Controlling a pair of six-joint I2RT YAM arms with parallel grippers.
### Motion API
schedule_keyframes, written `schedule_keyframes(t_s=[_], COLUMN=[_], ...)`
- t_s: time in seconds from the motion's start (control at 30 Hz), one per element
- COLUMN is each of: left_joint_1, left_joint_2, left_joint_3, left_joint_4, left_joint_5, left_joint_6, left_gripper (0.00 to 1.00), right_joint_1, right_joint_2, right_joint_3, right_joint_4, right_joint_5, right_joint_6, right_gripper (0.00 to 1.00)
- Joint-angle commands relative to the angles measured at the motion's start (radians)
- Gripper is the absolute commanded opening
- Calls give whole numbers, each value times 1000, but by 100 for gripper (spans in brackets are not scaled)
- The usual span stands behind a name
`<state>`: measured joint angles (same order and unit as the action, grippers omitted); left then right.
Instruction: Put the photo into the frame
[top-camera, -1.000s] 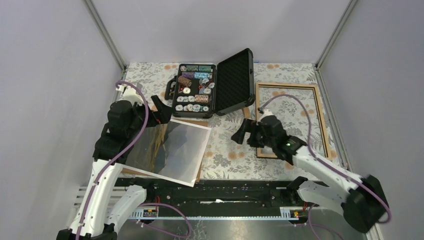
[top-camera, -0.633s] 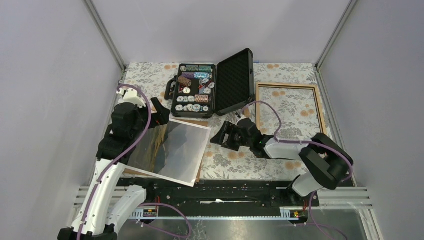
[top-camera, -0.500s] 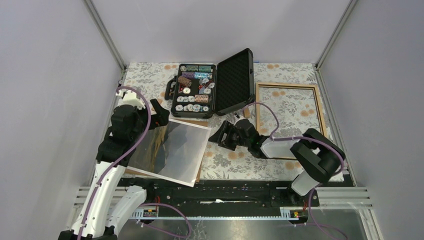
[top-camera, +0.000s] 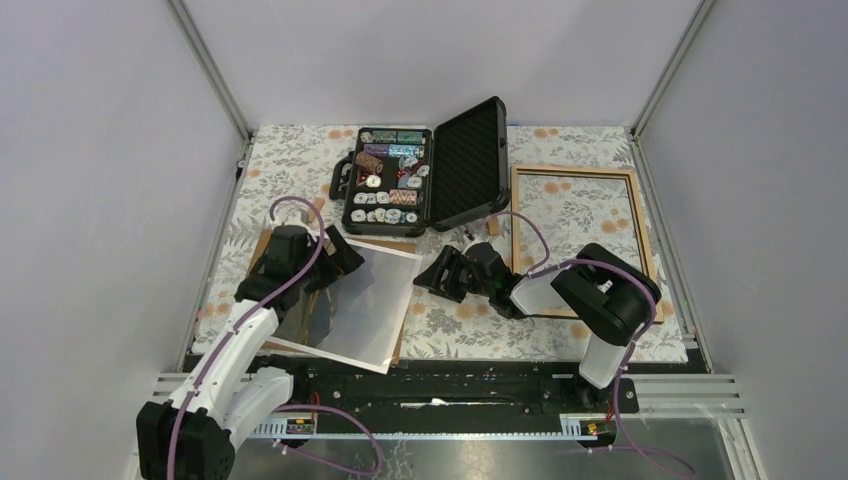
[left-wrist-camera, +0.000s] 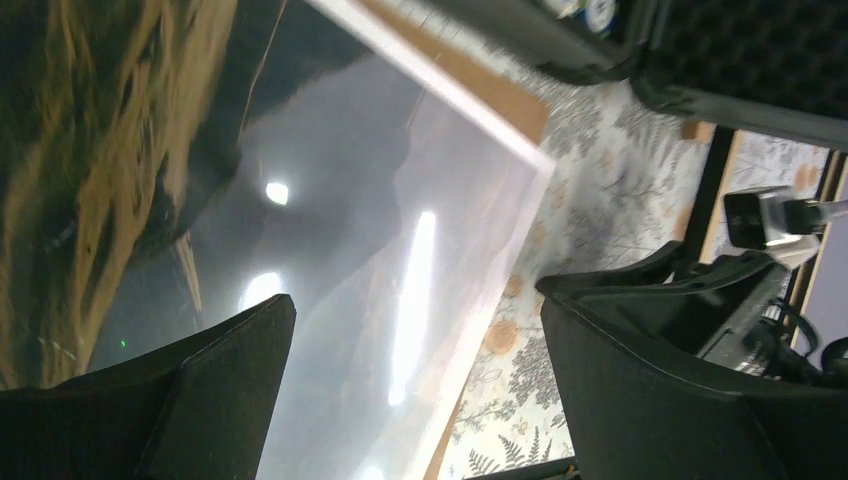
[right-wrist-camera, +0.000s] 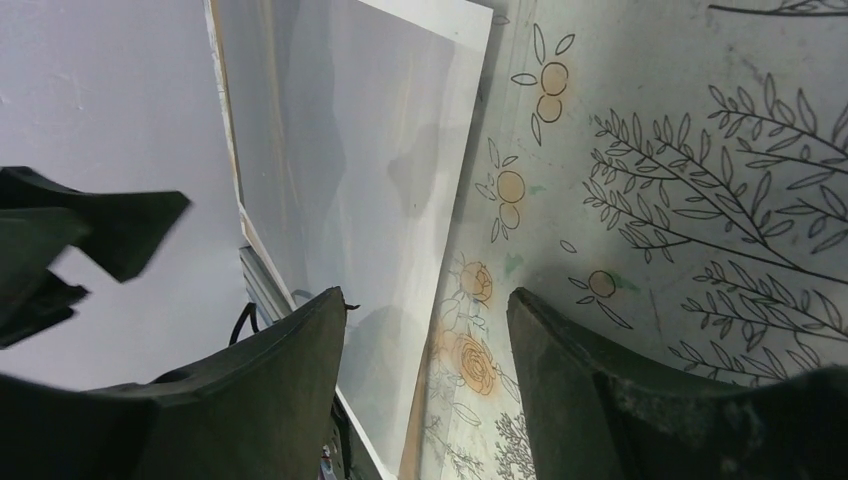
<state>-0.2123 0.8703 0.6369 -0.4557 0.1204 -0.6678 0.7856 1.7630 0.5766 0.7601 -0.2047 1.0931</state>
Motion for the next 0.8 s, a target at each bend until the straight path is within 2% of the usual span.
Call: schedule_keyframes(t_s=[0.0, 0.6, 0.77], left_joint_1=[-4, -7, -8], left_joint_2=[-22, 22, 31], left_joint_3=[-76, -303, -329], left_joint_4=[126, 244, 255], left_joint_5=[31, 17, 7], left_joint_6=[-128, -226, -228], left_gripper=[99, 99, 99], right_joint_1=[10, 15, 22], right_joint_2=[37, 127, 119], right_joint_3=[14, 22, 16], right_joint_4=[92, 225, 317], right_joint_5=[-25, -90, -120], right_joint_6=[5, 76, 137], right_gripper=[67, 62, 52])
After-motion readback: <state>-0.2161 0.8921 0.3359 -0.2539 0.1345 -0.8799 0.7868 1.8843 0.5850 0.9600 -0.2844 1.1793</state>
